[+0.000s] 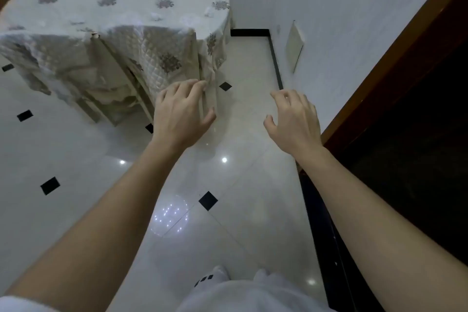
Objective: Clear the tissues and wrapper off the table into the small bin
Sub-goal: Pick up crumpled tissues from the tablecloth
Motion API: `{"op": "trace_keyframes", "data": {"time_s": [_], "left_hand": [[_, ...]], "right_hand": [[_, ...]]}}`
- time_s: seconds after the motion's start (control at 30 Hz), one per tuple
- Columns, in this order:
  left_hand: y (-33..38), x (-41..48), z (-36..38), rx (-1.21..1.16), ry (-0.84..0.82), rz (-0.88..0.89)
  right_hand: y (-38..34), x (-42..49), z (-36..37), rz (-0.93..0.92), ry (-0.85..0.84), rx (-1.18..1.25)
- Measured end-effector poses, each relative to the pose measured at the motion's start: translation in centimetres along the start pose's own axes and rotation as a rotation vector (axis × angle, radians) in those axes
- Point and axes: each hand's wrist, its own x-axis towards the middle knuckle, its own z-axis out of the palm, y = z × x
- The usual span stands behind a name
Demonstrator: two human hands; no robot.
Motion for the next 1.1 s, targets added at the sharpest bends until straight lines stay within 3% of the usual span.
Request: {"op": "trace_keyframes", "data": {"time_s": [0.53,1.1], "left_hand": [[-1.0,6.5,5.2,0.008,-0.071,0.031],[4.6,29.6,15.0,0.043,-0.082,-0.050]], "right_hand": [[2.3,5.2,4.9,0.080,-0.046,0.011],[17.3,28.1,10.3,0.041,-0.071,0.071]]}}
